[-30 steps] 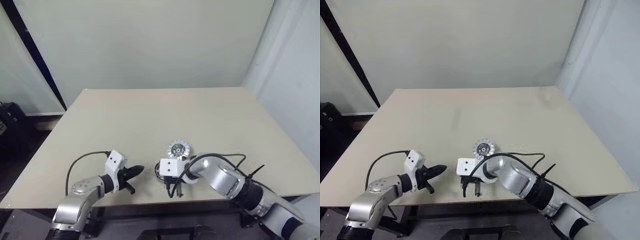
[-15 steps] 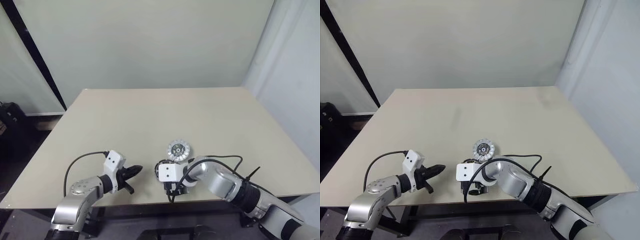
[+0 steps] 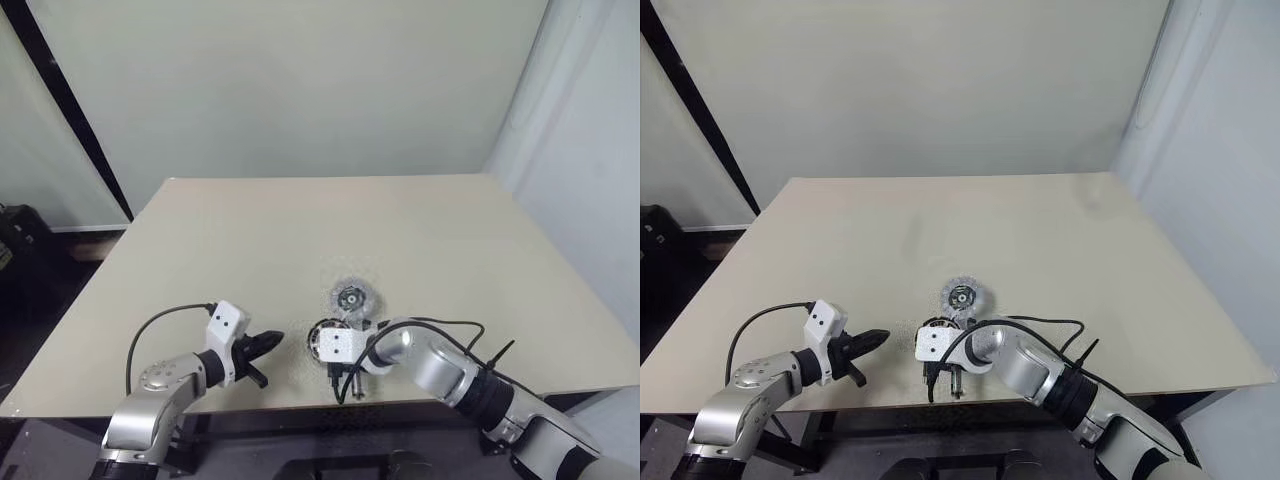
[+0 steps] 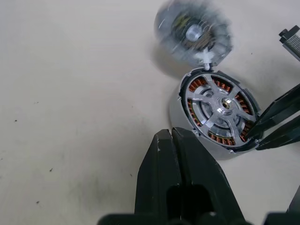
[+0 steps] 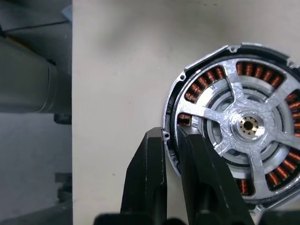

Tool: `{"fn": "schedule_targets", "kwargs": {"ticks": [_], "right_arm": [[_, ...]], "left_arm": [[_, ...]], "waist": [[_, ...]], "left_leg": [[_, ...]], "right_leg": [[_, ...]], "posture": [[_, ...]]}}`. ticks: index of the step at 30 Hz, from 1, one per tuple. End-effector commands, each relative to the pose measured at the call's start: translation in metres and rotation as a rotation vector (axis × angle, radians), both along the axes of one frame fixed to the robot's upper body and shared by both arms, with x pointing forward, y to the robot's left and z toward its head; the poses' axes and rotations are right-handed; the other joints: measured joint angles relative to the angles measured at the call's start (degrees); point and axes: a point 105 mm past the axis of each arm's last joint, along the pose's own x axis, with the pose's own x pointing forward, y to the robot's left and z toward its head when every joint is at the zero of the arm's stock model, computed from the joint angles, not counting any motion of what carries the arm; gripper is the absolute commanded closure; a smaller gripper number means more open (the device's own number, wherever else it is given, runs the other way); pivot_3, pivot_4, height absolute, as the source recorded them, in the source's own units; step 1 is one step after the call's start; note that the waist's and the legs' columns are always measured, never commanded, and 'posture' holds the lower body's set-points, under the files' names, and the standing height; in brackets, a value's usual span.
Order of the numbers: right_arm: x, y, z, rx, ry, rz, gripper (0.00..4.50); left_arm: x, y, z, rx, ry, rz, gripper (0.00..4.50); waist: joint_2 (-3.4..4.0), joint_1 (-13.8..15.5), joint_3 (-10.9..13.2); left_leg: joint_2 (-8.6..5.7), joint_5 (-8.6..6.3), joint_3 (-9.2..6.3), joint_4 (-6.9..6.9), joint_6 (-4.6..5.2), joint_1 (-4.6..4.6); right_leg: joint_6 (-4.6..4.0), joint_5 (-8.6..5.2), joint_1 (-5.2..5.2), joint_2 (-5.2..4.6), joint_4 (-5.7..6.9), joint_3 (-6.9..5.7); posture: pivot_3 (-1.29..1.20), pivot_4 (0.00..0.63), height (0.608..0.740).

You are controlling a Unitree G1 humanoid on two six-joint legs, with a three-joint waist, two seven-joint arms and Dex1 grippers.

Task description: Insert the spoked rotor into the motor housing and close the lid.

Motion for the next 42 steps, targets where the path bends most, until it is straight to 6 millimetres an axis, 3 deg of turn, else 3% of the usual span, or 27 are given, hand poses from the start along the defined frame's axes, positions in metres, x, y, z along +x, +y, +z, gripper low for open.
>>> {"fn": "schedule_targets", "kwargs": {"ticks": [1,8,19,29,42], "right_arm": [[-0.008,0.007,0.015,0.057,0.056,-0.003,4.45],[-0.023,0.022,0.023,0.123,0.201,-0.079,4.45],[0.004,0.044,0.021,0.256,0.228,-0.431,4.45],[-0.005,0.045,0.016,0.230,0.214,-0.393,4.45],[-0.006,0.041,0.063,0.357,0.136,-0.314,0.01]], "left_arm": [[0.004,-0.001,0.017,-0.010,-0.068,-0.007,4.50],[0.006,-0.002,0.016,-0.015,-0.071,-0.005,4.50],[0.008,0.002,0.015,-0.007,-0.091,0.035,4.50],[0.012,0.017,0.020,0.010,-0.123,0.103,4.50],[0.012,0.030,0.021,0.017,-0.124,0.145,4.50]], "waist": [[0.00,0.00,0.00],[0.00,0.00,0.00],[0.00,0.01,0.00],[0.01,0.01,0.00],[0.00,0.00,0.00]], "left_leg": [[0.00,0.00,0.00,0.00,0.00,0.00],[0.00,-0.01,-0.03,-0.07,0.00,-0.01],[0.02,0.00,-0.03,-0.04,-0.01,-0.02],[0.01,0.00,-0.02,0.02,-0.01,0.00],[0.00,-0.01,-0.03,-0.07,-0.01,-0.03]], "right_leg": [[0.00,0.00,0.00,0.00,0.00,-0.01],[0.00,0.00,-0.04,0.00,0.00,-0.02],[0.00,0.00,-0.07,0.03,0.03,0.00],[0.00,0.00,-0.05,0.01,0.03,-0.01],[0.00,0.00,-0.07,-0.01,-0.01,-0.02]], "posture": [[0.00,0.000,0.740],[0.00,0.000,0.740],[0.00,0.000,0.740],[0.00,0.000,0.740],[0.00,0.000,0.740]]}}
